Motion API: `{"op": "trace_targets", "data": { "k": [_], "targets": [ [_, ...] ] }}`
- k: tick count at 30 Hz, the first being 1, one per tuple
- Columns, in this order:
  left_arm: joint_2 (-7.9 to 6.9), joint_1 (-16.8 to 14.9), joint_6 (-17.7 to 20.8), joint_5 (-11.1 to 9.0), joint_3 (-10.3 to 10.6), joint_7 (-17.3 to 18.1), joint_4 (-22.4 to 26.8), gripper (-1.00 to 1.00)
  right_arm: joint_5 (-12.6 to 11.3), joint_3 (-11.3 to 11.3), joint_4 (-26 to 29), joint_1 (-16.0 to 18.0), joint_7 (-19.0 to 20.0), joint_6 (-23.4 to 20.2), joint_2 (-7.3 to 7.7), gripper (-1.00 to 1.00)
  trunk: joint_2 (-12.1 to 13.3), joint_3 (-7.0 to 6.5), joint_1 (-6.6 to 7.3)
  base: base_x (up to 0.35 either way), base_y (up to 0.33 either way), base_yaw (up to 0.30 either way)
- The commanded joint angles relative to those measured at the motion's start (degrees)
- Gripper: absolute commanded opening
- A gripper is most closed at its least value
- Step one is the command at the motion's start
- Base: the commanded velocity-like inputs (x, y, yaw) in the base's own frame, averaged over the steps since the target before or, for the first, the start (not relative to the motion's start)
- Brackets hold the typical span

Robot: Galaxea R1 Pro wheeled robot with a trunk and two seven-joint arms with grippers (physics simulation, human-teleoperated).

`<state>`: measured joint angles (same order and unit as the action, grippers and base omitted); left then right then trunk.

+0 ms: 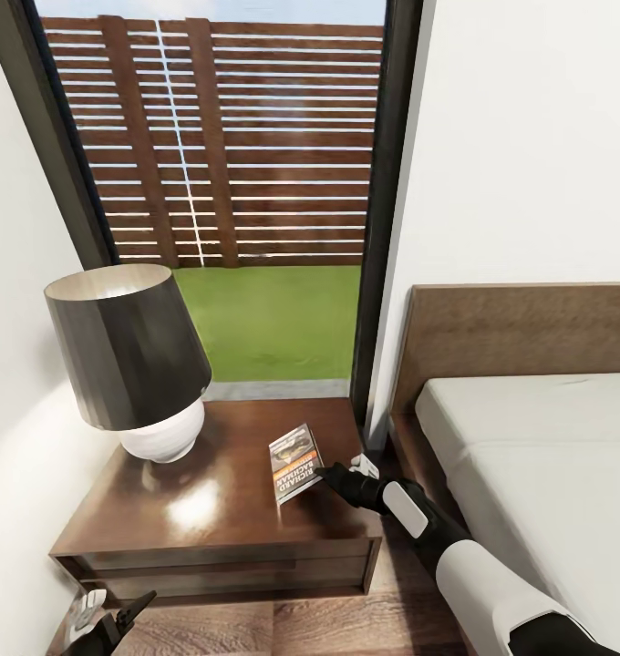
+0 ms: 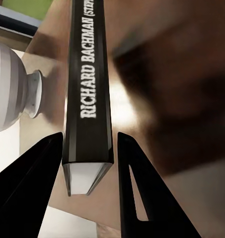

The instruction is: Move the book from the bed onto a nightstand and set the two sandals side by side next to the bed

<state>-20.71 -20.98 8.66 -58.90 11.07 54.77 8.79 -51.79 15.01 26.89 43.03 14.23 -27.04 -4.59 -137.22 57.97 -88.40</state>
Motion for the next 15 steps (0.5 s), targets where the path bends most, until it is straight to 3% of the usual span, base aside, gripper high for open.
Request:
{"op": "trace_targets", "data": {
  "k": [1, 15],
  "targets": [
    [-0.03, -0.03, 0.57, -0.6, 0.36, 0.17, 0.0, 1.0, -0.16, 0.1, 0.0, 0.04, 0.09, -0.12, 0.02, -1.0, -0.02, 0.05, 0.01, 0.0, 0.0, 0.0],
    [-0.03, -0.03, 0.56, -0.6, 0.34, 0.18, 0.0, 1.0, -0.09, 0.1, 0.0, 0.04, 0.02, -0.12, 0.02, -1.0, -0.02, 0.05, 0.01, 0.0, 0.0, 0.0]
  ]
}}
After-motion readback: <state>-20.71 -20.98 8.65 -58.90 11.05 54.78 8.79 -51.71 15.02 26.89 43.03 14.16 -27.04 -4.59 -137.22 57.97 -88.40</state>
